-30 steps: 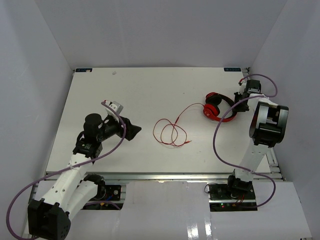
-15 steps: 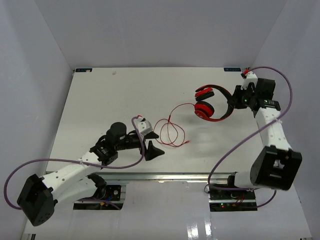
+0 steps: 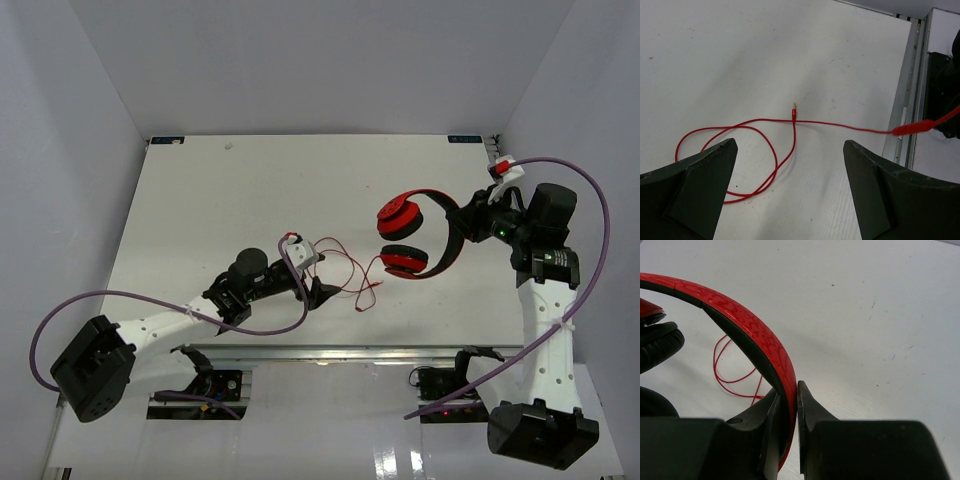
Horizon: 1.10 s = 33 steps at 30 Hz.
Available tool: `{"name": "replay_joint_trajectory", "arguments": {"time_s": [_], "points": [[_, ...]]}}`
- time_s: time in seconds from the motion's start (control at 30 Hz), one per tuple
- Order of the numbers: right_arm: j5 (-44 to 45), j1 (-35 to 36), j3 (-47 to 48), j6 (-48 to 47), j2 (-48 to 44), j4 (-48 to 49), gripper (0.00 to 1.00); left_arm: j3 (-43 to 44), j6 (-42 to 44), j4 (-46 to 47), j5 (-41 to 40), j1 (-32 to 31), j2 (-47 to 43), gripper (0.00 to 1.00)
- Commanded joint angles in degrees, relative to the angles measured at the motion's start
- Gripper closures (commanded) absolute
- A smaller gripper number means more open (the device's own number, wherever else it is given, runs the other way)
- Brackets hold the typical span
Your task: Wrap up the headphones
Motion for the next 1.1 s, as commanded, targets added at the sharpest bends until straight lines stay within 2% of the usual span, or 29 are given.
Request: {"name": "replay_joint_trajectory", "arguments": {"time_s": [0.0, 0.2, 0.4, 0.53, 0.8, 1.07], "points": [[-2.91, -0.12, 5.07, 5.26, -0.44, 1.83, 0.92, -3.65, -3.85, 9.08, -0.4, -1.79, -3.06, 0.02], [-4.54, -0.13, 8.17, 11.46, 2.57, 4.69, 0.92, -11.51, -6.9, 16.34, 1.78, -4.46, -7.09, 0.02], [-6.06, -0.12, 10.77, 16.86, 4.95, 6.68, 0.92, -14.35, -4.34, 27.24, 0.57, -7.26, 1.08, 0.02], [-5.75, -0.21, 11.34, 18.27, 5.18, 7.2, 0.92, -10.87, -2.55, 32.96, 0.41, -7.85, 9.92, 0.02], [-6.6, -0.12, 11.89, 21.14, 4.98, 7.72, 0.92, -4.15, 0.14, 48.84, -8.13, -8.63, 26.75, 0.02], [-6.66, -0.12, 13.73, 21.32, 5.68, 6.49, 0.92, 0.77, -3.57, 55.3, -0.52, -10.67, 34.39, 0.02]]}}
